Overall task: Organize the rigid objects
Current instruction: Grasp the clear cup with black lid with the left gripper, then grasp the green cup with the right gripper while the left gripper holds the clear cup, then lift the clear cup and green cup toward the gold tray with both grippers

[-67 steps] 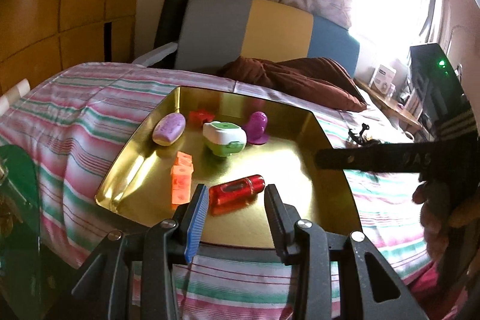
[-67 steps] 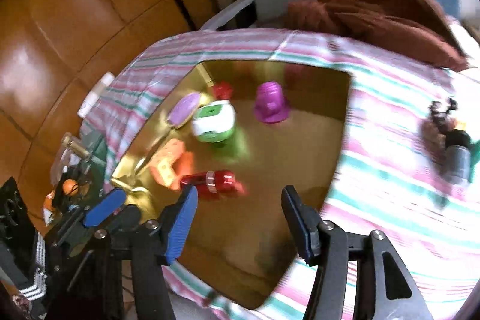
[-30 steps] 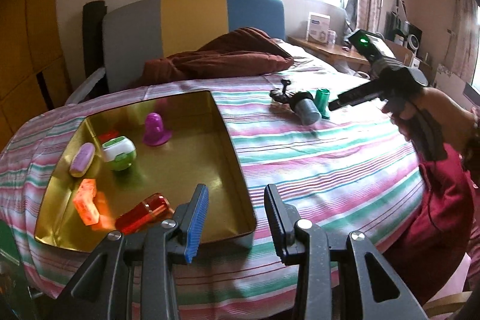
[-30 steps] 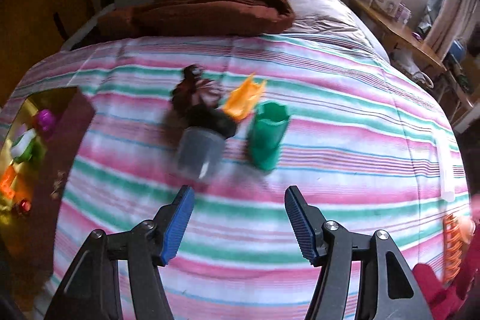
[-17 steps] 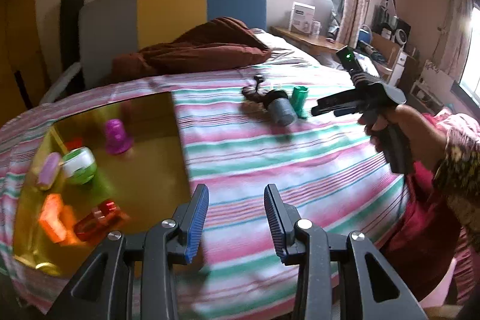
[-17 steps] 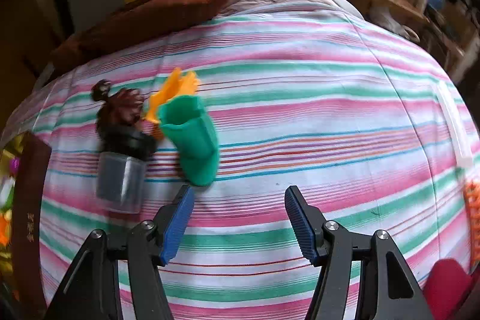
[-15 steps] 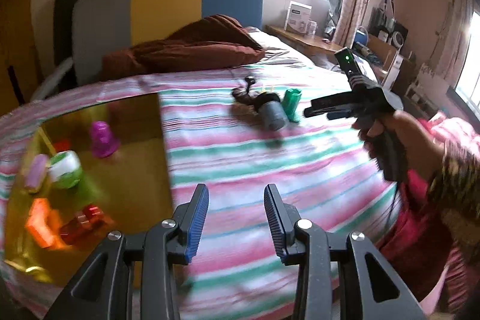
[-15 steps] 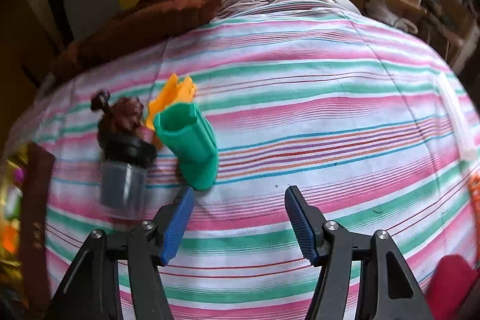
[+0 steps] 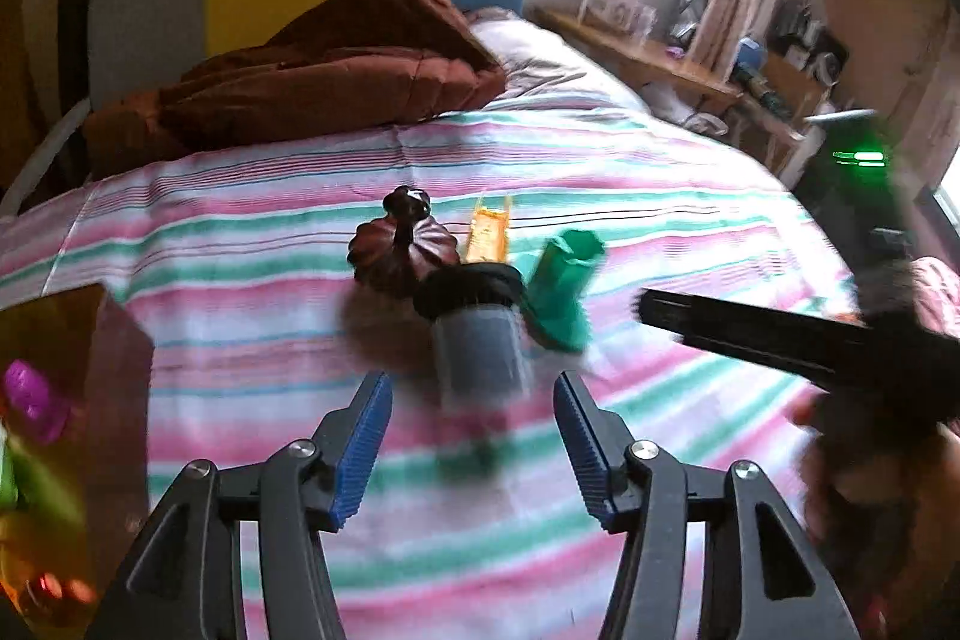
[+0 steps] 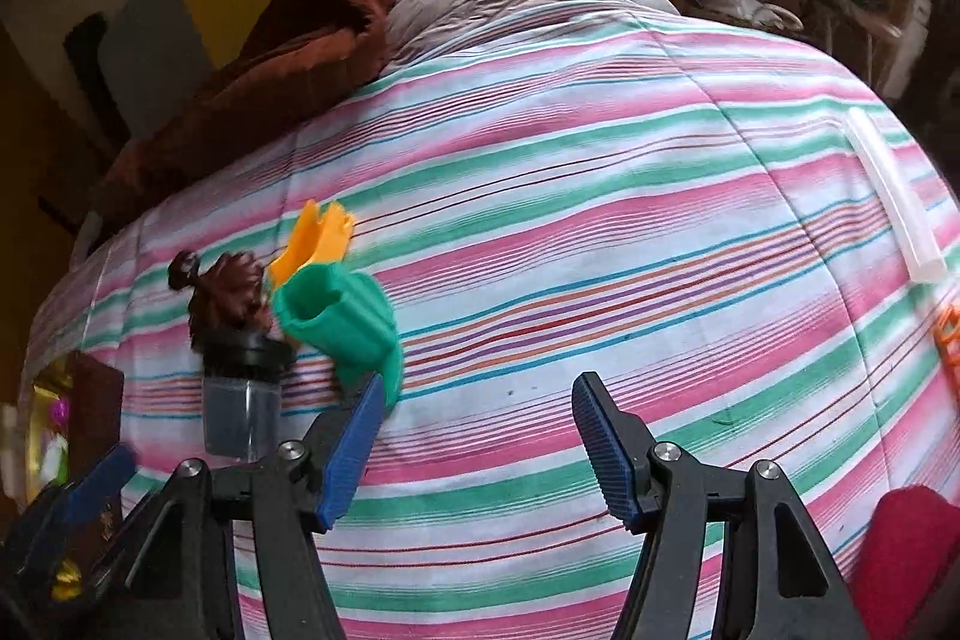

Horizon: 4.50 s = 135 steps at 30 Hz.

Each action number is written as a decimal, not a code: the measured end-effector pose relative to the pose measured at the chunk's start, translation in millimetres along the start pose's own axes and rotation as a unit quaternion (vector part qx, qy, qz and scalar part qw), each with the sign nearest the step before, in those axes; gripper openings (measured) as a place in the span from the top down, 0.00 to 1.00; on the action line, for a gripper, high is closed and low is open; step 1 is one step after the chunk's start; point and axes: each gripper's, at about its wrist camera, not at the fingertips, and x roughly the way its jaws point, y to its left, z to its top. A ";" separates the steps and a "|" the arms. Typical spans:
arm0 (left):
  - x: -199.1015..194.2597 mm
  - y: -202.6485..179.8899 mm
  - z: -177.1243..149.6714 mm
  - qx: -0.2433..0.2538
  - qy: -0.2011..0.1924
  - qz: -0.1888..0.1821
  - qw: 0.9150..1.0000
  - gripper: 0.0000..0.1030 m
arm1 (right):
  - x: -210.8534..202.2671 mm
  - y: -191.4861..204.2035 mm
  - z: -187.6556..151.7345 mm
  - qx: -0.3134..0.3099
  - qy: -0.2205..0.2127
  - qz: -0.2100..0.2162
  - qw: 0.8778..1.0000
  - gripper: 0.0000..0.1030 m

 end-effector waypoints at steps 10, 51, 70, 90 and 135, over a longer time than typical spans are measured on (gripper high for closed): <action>58.4 4.3 3.8 -0.010 0.013 -0.026 1.000 0.55 | 3.6 -7.0 4.1 0.023 0.004 0.017 1.000 0.36; -5.4 51.4 -88.5 -0.040 -0.069 -0.046 0.996 0.58 | 44.1 54.9 11.4 -0.083 -0.002 0.044 0.996 0.65; -16.9 60.0 -90.0 -0.058 -0.065 -0.056 0.995 0.58 | 16.1 65.3 -38.2 -0.080 0.024 0.086 0.993 0.66; -119.4 104.5 -102.1 -0.081 -0.120 -0.073 0.987 0.58 | 6.8 71.3 -43.8 -0.095 0.013 0.096 0.991 0.66; -30.2 230.0 -37.4 -0.233 0.029 0.011 0.972 0.54 | -5.2 87.1 -42.5 -0.124 -0.013 0.111 0.986 0.66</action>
